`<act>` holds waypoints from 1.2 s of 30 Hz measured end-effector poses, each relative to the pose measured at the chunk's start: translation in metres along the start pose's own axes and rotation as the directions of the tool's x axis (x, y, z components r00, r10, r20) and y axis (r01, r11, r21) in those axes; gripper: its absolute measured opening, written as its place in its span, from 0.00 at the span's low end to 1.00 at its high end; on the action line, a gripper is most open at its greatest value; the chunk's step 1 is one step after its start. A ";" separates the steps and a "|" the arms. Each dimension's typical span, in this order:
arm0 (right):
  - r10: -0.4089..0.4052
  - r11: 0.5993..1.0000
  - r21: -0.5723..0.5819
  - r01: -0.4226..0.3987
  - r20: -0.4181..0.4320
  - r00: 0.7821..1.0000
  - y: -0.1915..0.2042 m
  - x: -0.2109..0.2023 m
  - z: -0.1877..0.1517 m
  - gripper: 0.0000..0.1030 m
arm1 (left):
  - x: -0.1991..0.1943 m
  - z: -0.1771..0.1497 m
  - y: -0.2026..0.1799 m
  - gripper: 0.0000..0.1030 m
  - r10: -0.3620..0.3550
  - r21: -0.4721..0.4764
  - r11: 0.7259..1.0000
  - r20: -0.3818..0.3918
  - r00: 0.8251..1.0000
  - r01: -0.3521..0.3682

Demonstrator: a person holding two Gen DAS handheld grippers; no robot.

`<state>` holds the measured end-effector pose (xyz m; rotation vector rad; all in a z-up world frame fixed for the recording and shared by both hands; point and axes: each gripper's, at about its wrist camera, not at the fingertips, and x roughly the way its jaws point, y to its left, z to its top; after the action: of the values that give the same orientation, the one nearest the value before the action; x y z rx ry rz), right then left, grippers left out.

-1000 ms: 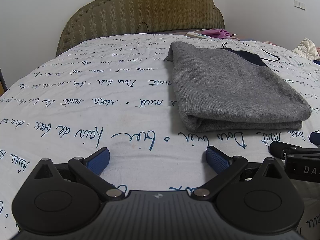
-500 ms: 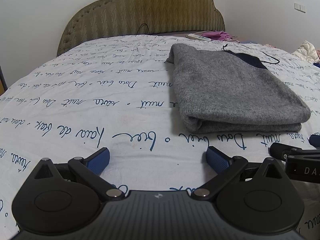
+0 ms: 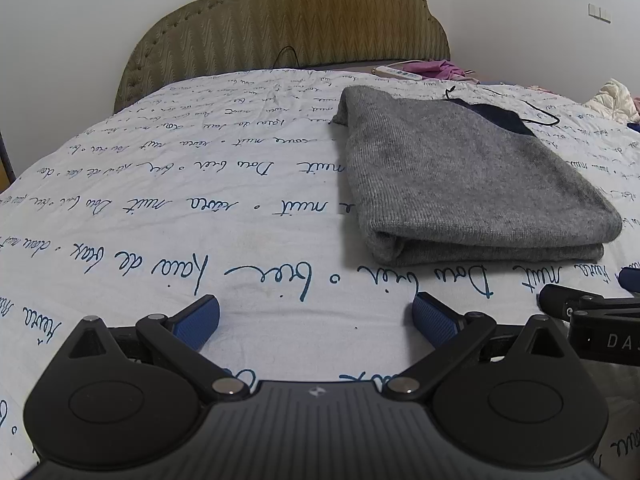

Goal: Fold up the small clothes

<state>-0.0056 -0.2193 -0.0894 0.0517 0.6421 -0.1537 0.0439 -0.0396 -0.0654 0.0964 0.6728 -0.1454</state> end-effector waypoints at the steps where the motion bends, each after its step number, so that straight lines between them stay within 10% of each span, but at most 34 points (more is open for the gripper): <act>1: 0.000 1.000 0.000 0.000 0.000 1.000 0.000 0.000 0.000 1.00 | 0.000 0.000 0.000 1.00 0.000 0.000 1.000 0.000 1.000 0.000; 36: 0.002 0.999 -0.038 -0.002 0.013 1.000 0.007 -0.016 0.002 1.00 | -0.008 0.003 0.009 1.00 -0.037 -0.027 0.999 -0.009 0.999 0.037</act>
<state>-0.0156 -0.2104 -0.0779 0.0146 0.6314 -0.1399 0.0415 -0.0300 -0.0574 0.0593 0.6858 -0.1714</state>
